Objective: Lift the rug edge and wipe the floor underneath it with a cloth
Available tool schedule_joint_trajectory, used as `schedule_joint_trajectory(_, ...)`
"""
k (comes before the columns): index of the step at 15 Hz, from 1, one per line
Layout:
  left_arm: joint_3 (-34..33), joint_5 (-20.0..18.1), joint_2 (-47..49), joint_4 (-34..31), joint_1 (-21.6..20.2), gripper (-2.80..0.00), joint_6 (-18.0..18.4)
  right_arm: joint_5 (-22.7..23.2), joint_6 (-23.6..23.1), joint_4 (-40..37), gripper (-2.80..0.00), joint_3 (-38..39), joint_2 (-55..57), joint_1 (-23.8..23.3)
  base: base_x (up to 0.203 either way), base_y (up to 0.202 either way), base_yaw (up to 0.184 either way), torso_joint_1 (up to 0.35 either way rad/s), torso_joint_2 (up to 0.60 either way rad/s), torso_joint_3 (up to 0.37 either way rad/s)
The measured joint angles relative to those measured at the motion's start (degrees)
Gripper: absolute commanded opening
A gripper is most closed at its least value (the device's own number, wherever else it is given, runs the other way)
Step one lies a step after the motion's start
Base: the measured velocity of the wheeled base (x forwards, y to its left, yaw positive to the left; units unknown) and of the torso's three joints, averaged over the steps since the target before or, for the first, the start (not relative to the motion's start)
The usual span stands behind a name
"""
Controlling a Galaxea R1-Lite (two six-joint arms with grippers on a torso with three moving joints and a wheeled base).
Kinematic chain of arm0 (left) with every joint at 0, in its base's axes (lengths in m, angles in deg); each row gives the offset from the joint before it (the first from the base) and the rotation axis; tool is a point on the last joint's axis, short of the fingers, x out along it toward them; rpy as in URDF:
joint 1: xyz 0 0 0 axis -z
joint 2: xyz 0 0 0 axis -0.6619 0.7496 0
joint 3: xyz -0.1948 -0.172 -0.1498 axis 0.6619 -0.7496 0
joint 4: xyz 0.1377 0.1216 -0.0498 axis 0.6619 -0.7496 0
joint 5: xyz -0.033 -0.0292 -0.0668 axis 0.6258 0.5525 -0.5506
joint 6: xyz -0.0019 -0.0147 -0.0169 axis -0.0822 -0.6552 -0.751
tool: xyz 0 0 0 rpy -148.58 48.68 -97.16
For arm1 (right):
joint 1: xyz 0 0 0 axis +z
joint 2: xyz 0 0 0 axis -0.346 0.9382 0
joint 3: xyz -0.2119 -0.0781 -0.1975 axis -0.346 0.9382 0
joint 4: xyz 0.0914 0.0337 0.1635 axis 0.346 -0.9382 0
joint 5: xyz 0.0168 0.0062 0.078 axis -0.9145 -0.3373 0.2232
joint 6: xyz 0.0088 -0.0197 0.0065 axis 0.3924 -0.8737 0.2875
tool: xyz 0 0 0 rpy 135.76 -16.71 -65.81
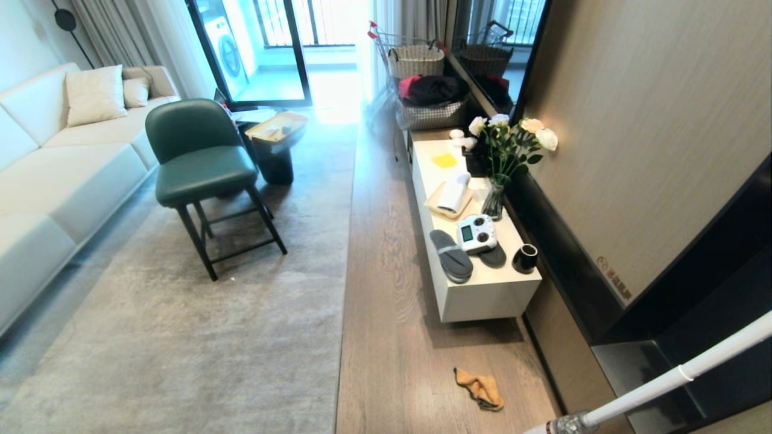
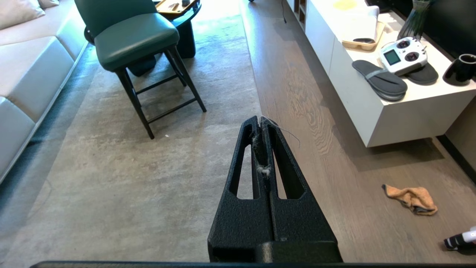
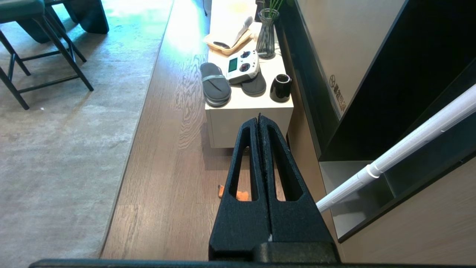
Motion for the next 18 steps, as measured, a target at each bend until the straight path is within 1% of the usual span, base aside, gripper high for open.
schedule_joint_trajectory(18, 0.0, 0.04, 0.0, 0.04, 0.02, -2.8, 0.02, 0.01, -0.17, 0.0, -2.8, 0.0, 0.0, 0.0, 0.0, 0.0, 0.0, 0.0, 0.0, 0.0)
